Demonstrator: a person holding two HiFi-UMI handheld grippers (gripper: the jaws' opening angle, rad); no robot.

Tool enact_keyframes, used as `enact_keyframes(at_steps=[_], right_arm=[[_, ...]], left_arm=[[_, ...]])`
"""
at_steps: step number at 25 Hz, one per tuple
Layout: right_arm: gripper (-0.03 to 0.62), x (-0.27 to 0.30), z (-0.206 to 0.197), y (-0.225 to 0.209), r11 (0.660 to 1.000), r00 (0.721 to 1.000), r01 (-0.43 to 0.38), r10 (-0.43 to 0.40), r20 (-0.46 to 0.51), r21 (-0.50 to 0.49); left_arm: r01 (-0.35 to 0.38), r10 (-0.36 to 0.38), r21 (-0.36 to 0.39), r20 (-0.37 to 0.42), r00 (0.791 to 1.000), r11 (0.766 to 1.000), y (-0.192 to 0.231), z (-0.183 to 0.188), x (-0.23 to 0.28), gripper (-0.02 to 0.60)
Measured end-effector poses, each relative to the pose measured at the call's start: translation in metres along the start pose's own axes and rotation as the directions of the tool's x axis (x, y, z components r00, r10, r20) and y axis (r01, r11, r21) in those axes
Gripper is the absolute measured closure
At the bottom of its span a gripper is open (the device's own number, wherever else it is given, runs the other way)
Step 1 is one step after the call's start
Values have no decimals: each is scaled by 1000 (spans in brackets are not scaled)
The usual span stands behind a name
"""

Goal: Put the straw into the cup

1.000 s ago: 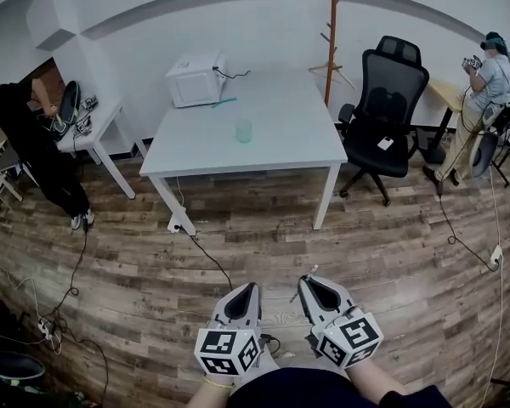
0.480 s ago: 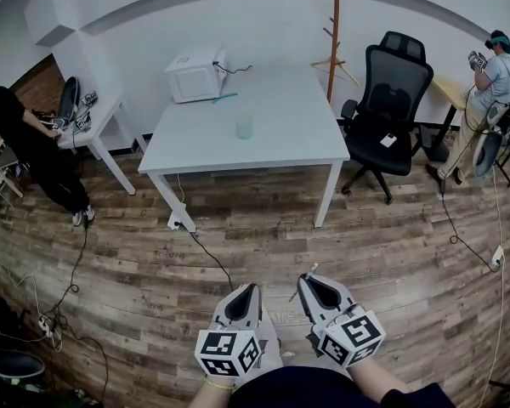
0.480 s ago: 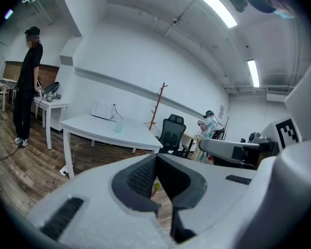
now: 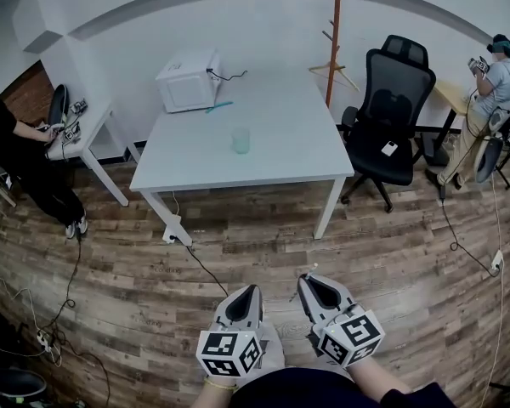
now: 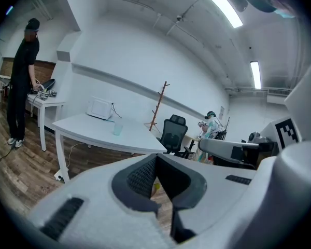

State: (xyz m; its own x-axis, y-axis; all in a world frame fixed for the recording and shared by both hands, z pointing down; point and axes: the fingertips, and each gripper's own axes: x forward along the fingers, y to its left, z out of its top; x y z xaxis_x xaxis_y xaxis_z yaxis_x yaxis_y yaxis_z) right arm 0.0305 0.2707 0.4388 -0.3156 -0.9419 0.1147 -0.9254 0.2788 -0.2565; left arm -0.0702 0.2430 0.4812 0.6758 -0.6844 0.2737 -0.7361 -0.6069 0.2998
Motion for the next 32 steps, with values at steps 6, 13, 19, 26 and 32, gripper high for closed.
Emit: enact_keyframes(at_steps=[6,13,19,26,32], right_arm=[[560,52,15,-15,1000,1000,8,-8,-3,7],[560,109,30,-29,1000,1000,15,-15,7,17],[560,149,42,-43,999,1000,31,-31,6,18],[560,183,56,-59,998,998,55,-56,10,17],[560,210,59,-65,997,998,69,-69,3,17]], left_arm=[[7,-7,9,-8,1000,1000,32,28,37,568],[13,-13,17,-14,1000,1000,69,56,77,568],[25,-25,17,-12,1000,1000,95,79,110,568],[41,-41,13,-18,999,999,116,96,142,568],[61,-61,15,-19,998,998,134,109,161,568]])
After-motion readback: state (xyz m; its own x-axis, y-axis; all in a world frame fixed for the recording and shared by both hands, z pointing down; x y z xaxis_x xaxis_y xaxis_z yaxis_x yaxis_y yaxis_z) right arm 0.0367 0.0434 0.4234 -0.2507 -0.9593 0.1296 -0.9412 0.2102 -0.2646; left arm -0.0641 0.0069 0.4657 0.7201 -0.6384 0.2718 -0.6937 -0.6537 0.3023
